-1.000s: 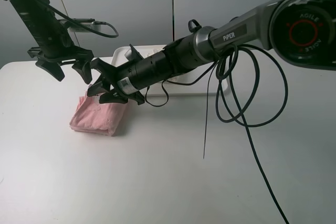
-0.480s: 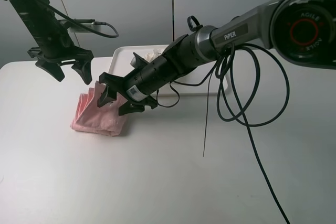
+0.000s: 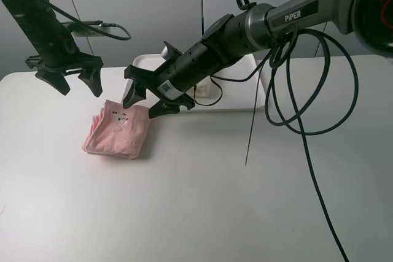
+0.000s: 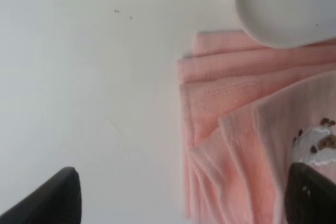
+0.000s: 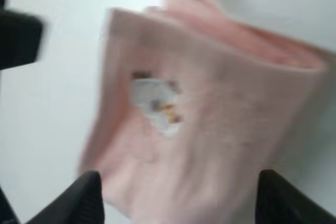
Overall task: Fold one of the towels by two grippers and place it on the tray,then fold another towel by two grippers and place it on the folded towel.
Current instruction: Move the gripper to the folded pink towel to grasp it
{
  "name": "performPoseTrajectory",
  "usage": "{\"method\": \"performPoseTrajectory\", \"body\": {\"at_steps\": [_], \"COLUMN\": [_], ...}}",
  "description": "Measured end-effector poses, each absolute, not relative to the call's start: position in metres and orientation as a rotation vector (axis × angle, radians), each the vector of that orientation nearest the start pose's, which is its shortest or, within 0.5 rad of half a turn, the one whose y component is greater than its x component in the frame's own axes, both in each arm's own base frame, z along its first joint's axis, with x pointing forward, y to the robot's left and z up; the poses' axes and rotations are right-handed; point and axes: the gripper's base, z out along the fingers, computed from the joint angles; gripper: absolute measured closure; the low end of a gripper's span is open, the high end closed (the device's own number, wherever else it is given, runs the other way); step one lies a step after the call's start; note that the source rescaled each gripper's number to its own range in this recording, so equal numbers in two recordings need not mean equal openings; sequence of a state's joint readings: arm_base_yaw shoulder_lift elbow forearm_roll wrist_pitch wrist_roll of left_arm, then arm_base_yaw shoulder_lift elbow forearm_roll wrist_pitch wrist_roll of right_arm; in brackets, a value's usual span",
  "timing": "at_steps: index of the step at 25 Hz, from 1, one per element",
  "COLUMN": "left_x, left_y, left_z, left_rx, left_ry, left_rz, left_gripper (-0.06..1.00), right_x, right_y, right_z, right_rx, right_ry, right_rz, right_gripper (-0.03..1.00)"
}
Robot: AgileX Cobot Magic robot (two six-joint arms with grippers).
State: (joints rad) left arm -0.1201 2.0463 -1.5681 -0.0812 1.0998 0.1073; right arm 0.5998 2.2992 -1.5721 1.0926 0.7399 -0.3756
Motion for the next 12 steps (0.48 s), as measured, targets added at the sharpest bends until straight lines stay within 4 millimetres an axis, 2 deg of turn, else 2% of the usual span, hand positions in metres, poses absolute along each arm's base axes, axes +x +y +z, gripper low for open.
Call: {"method": "performPoseTrajectory", "body": {"at_steps": [4,6,12], "left_x": [0.407,0.408,0.408], "left_y": [-0.056,-0.056,-0.056], "left_z": [0.191,0.191,0.191], "left_rx": [0.294,0.297,0.296], "left_ry": [3.043,3.039,3.033], "left_rz": [-0.123,-0.123,-0.122], "left_gripper": [-0.05,-0.05,-0.05], "right_x": [0.357,0.358,0.352], "right_y": [0.300,0.300,0.306], "right_z": [0.106,0.104,0.074], "right_rx": [-0.308,-0.294,-0.264], "right_ry": [2.862,2.868,2.924], "right_rz": [1.077,1.073,1.097], "right_gripper": [0.31,0.31,0.31]}}
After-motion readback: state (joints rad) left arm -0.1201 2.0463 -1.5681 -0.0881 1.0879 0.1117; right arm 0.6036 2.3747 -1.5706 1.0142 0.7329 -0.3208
